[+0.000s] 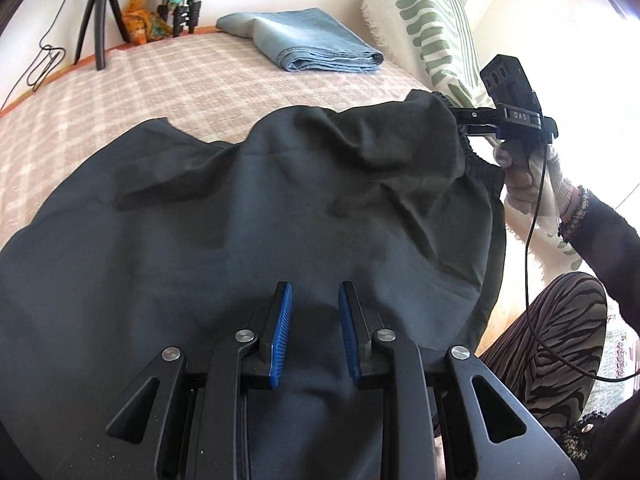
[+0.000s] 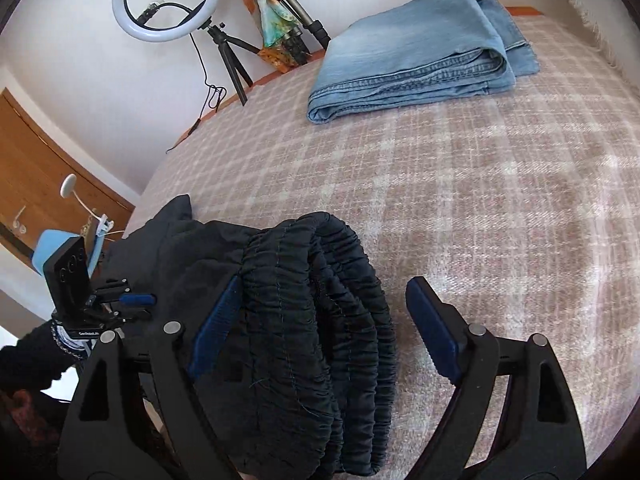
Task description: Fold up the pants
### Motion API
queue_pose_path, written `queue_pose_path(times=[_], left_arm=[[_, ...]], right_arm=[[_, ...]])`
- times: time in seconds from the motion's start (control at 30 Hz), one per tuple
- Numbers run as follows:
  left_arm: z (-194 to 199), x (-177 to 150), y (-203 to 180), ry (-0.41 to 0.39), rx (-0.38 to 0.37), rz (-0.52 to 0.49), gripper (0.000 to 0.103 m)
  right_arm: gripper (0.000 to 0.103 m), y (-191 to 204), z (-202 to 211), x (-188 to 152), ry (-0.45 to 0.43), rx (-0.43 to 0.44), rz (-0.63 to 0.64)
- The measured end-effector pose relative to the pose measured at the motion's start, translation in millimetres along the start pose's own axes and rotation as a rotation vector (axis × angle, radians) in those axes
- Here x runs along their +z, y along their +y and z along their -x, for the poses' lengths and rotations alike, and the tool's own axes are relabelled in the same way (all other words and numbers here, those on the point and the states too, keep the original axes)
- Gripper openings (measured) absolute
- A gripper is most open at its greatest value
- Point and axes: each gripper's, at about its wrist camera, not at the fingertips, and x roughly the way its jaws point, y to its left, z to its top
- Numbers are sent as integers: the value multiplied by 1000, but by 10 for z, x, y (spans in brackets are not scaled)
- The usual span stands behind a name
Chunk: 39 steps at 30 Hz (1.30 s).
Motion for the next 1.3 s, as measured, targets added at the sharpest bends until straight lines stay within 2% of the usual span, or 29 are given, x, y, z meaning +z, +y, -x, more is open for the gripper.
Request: queue_pose_path(times=[0.07, 0.17, 0.2, 0.23, 0.3, 0.37, 0.4, 0.43, 0.57, 0.63, 0.73, 0.8, 0.87, 0.93, 1.03, 1.2, 1.23, 1.3], left_arm=[[-3, -27, 69, 0, -8, 19, 22], [-3, -29, 86, -7, -12, 22, 22], [-10, -27, 76, -10, -6, 15, 22], [-19, -11, 75, -14, -2, 12, 22], [-33, 2, 102, -19, -5, 19, 22], [-40, 18, 137, -22, -7, 33, 22], [-42, 26, 149, -23, -8, 37, 22], [-42, 27, 163, -26, -5, 38, 22], [-34, 15, 175, -35, 1, 27, 22], [-42, 34, 173, -36, 1, 32, 22], [-23, 48, 176, -50, 30, 41, 22], [-12, 44, 201, -54, 33, 46, 22], [-5, 33, 248, -56, 45, 53, 22], [14, 24, 305, -60, 52, 65, 22], [106, 10, 371, -67, 74, 94, 22], [329, -42, 547, -104, 103, 144, 22], [374, -50, 595, -111, 108, 155, 22], [463, -61, 700, -121, 133, 176, 22]], right_arm=[[88, -54, -93, -56, 13, 98, -31], [87, 25, -120, -138, -13, 96, 20], [77, 32, -124, -151, -16, 94, 16], [62, 32, -125, -164, -14, 89, 5], [42, 80, -103, -197, -13, 83, 2], [36, 187, -29, -210, -33, 55, 10], [24, 259, 31, -213, -43, 56, 19], [22, 339, 86, -208, -48, 45, 31], [19, 713, 300, -202, -67, -104, 118], [18, 807, 408, -219, -85, -221, 129], [17, 658, 610, -258, -120, -311, -9], [17, 470, 642, -281, -104, -323, -121], [19, 311, 537, -303, -61, -321, -174], [29, 227, 426, -303, -30, -360, -164], [33, 221, 373, -252, 7, -440, -121], [41, 584, 649, -110, -75, -580, 1], [46, 690, 706, -79, -103, -578, 19], [50, 929, 724, -8, -133, -526, 69]])
